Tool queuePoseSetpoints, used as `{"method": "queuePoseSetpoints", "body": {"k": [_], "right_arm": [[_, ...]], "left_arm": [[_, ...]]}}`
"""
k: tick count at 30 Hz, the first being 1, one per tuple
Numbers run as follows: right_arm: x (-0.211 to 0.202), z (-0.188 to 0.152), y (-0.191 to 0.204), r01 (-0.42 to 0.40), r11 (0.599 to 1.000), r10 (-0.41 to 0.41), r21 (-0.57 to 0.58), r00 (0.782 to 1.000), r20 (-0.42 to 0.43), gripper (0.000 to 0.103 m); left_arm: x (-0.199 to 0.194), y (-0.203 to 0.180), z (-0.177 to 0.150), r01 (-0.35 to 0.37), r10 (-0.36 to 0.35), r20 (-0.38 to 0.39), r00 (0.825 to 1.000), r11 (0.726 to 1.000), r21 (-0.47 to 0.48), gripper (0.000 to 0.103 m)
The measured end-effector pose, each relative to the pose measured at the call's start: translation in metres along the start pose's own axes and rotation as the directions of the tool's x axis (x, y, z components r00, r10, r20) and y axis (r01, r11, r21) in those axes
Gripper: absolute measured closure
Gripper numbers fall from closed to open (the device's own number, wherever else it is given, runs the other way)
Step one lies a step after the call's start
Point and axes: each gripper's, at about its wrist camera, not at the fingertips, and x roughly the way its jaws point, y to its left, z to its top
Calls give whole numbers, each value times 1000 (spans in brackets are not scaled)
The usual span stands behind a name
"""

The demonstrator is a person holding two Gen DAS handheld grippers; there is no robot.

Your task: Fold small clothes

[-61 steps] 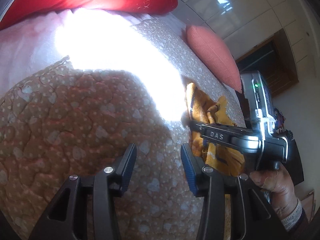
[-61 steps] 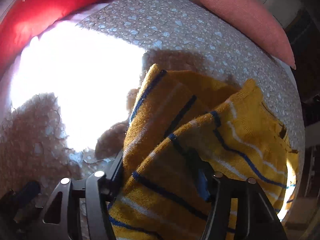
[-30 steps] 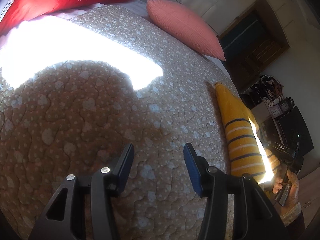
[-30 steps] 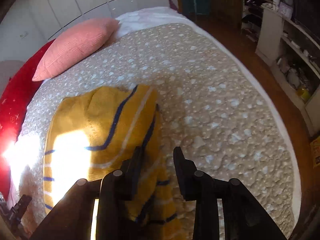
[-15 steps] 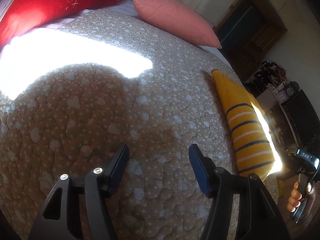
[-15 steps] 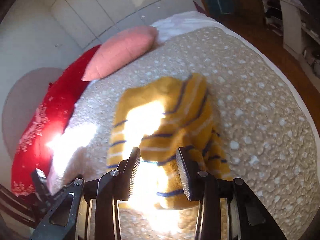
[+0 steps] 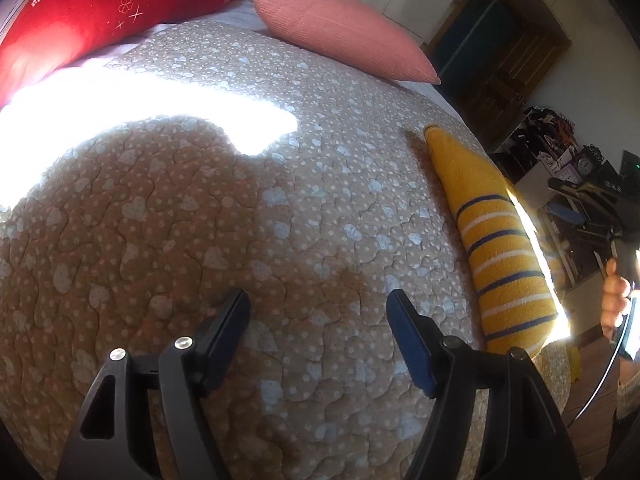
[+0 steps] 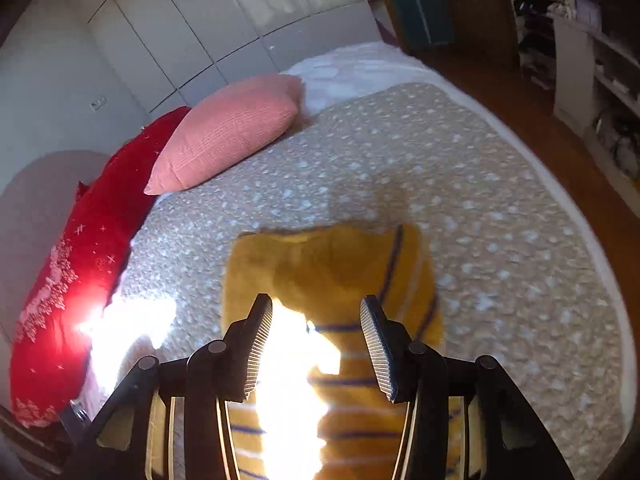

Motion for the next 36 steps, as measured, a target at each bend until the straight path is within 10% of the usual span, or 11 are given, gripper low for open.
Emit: {"method": "queuePoseSetpoints", "body": {"k": [5, 16, 20, 24, 33, 36], "right_arm": [[78, 10, -30, 187, 982, -184, 16, 978, -98, 58], [-27, -42, -76, 236, 969, -232, -79, 971, 57, 16], [-24, -54, -114, 107, 993, -108, 42, 994, 29, 16], [-4, -57, -134, -44, 991, 44, 123, 999, 8, 16], [36, -37, -133, -254, 954, 267, 156, 962, -62, 14], [51, -36, -116, -336, 932, 352, 134, 928, -124, 40]], "left_arm": [[2, 0, 1, 4, -4, -6, 1000, 1000, 9, 30], [-8, -5, -7, 84, -84, -3, 996, 996, -21, 26], [-4, -31, -9, 42, -42, -4, 999, 998, 39, 26], [2, -65, 9, 168, -168, -25, 986, 985, 37, 24], [109, -138, 41, 378, -361, -272, 892, 926, 8, 9], [112, -143, 46, 383, -376, -258, 890, 924, -26, 26]]}}
